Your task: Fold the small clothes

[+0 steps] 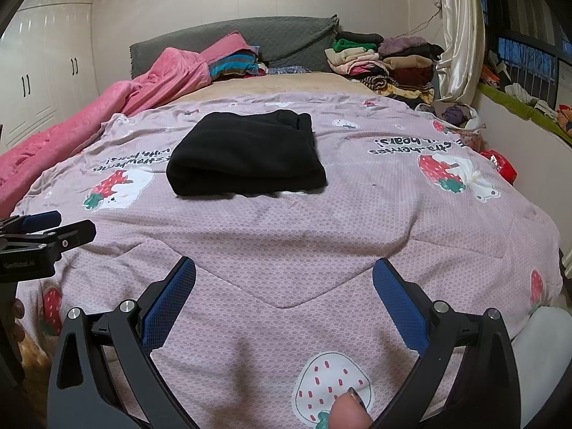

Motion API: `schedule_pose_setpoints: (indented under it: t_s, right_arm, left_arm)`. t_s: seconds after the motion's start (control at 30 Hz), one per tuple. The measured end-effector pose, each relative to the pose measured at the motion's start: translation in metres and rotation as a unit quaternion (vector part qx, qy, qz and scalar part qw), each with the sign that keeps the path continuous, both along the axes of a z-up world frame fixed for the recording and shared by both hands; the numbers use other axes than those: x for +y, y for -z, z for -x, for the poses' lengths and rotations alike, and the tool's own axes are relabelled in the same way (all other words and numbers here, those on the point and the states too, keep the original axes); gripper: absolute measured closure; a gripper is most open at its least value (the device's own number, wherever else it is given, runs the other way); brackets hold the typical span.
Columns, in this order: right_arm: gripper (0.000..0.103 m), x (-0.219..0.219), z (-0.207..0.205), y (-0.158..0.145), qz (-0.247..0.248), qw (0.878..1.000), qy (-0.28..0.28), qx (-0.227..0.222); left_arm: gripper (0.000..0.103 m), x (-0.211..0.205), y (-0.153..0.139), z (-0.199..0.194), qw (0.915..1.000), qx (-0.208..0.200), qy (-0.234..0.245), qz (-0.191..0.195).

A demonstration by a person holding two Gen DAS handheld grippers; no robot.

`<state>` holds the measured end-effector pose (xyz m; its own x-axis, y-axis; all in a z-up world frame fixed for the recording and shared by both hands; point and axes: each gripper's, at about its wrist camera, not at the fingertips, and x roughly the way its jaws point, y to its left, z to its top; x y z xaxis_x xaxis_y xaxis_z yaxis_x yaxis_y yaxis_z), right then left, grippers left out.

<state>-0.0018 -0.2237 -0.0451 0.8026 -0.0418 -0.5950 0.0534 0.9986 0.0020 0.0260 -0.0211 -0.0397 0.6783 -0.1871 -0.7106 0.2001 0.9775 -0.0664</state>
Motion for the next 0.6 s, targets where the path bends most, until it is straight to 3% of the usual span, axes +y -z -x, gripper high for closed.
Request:
schedule_pose_setpoints:
  t_s: [0.43,0.5,0.6]
  right_arm:
    - [0.004,-0.010,0.006,-0.002,-0.008,0.999,0.032,0.000]
    - [0.004,-0.024,0.011,-0.002,-0.017,0.998,0.062,0.001]
    - [0.004,-0.076,0.031,-0.003,-0.028,0.984,0.175,-0.004]
  left_arm:
    - [0.009,0.001,0.002,0.001,0.9998,0.010,-0.009,-0.015]
    - [0.009,0.009,0.006,-0.001,0.9994,0.024,-0.020,-0.012]
    - [0.009,0.042,0.007,-0.012,0.9975,0.050,-0.048,0.018]
